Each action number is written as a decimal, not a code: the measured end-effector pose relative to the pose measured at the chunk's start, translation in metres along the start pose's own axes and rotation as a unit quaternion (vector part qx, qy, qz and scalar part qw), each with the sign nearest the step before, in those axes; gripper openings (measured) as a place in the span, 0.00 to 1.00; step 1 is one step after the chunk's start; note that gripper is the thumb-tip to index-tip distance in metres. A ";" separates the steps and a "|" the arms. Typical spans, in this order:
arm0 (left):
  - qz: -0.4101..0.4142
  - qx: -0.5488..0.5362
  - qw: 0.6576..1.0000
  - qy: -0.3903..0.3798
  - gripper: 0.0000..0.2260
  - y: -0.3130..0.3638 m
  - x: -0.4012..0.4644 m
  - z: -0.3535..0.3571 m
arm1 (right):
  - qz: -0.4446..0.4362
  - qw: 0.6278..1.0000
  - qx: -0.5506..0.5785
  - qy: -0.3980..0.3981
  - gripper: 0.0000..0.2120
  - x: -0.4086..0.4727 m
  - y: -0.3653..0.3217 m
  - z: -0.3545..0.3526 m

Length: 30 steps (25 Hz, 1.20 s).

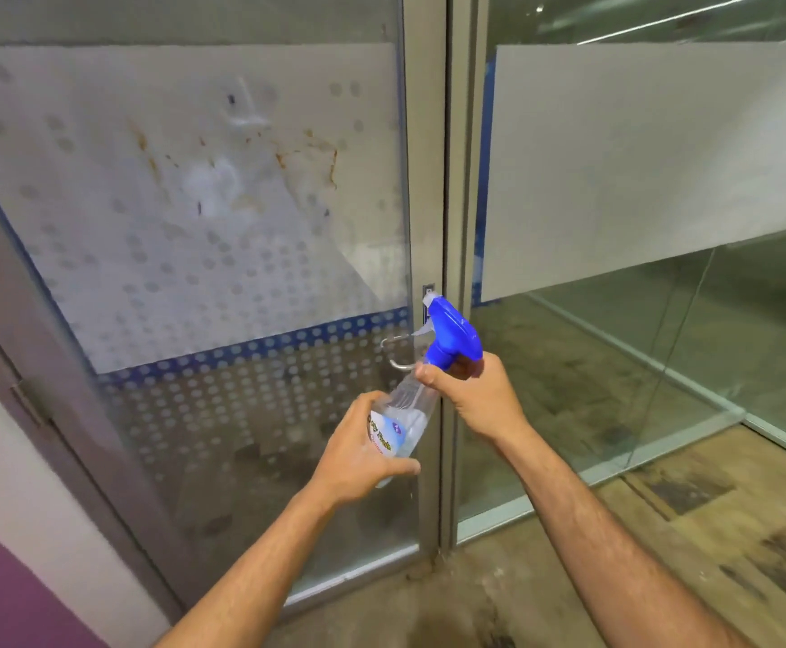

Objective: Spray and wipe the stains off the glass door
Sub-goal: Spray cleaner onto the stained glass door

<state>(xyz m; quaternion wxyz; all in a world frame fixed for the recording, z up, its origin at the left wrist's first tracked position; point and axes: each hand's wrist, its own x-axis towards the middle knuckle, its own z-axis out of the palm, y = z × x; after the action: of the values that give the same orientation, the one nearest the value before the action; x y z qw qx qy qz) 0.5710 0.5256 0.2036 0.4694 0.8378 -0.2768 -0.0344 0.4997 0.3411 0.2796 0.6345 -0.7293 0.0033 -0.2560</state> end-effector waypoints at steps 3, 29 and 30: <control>0.009 -0.047 0.998 -0.034 0.42 0.001 -0.030 0.030 | 0.020 0.998 -0.004 0.052 0.08 -0.045 0.003 -0.016; 0.074 -0.150 0.904 -0.394 0.26 0.294 -0.170 0.457 | 0.129 0.931 -0.206 0.273 0.11 -0.363 -0.050 -0.446; 0.075 -0.151 0.901 -0.401 0.26 0.302 -0.178 0.473 | 0.131 0.925 -0.211 0.289 0.12 -0.379 -0.051 -0.461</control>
<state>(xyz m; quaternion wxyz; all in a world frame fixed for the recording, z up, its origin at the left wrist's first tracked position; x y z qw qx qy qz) 0.1400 0.1278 0.1474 0.4411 0.6488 -0.4953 -0.3729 -0.0196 0.0496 0.2162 0.4653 -0.7339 0.3360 -0.3632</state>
